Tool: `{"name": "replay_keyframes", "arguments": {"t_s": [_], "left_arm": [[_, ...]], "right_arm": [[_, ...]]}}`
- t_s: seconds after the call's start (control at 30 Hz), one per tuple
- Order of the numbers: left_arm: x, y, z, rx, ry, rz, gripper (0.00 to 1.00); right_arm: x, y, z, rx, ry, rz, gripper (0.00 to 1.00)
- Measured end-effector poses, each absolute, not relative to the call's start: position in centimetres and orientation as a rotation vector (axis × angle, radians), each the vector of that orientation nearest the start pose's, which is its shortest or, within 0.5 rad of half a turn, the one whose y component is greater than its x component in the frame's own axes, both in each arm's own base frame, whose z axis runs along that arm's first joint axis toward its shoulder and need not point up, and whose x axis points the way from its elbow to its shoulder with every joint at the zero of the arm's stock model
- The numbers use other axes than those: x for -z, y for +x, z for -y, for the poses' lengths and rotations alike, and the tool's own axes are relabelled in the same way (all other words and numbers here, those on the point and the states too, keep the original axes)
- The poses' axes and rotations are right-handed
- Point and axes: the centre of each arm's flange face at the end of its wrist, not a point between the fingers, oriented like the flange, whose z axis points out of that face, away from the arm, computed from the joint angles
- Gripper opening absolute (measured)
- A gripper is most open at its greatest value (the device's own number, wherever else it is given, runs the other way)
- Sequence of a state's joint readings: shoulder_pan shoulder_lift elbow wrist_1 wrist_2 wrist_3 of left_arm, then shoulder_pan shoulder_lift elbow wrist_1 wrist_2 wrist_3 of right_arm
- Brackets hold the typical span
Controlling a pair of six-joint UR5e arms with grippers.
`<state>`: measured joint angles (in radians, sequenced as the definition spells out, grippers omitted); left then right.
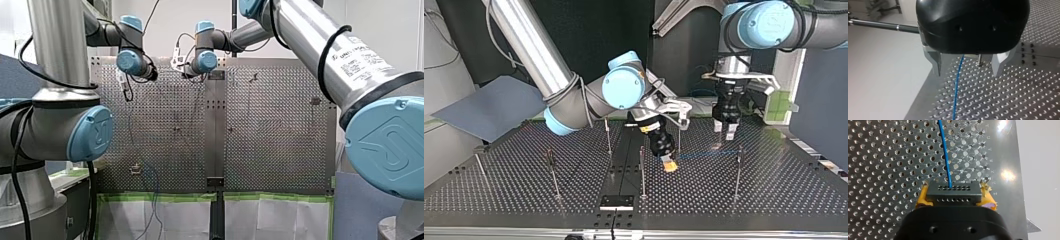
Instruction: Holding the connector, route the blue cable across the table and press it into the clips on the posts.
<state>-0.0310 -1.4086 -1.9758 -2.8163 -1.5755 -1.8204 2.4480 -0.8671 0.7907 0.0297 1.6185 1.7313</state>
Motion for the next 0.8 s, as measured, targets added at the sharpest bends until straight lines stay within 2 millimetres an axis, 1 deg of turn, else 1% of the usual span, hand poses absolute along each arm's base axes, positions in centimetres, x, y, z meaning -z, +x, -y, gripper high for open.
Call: {"name": "replay_keyframes", "arguments": {"t_s": [0.1, 0.3, 0.57, 0.8], "left_arm": [[-39.8, 42.2, 14.8, 0.212, -0.16, -1.481, 1.0], [-40.9, 43.4, 14.6, 0.186, -0.183, -1.441, 1.0], [-40.5, 45.7, 14.6, 0.176, -0.185, -1.449, 1.0], [-40.4, 48.0, 14.8, 0.175, -0.191, -1.448, 1.0]], "right_arm": [[-42.1, 67.4, 39.4, 2.521, -2.258, -1.096, 0.0], [-42.1, 67.4, 39.4, 2.523, -2.257, -1.096, 0.0], [-42.2, 67.4, 39.4, 2.526, -2.255, -1.096, 0.0], [-42.2, 67.5, 39.4, 2.527, -2.251, -1.096, 0.0]]}}
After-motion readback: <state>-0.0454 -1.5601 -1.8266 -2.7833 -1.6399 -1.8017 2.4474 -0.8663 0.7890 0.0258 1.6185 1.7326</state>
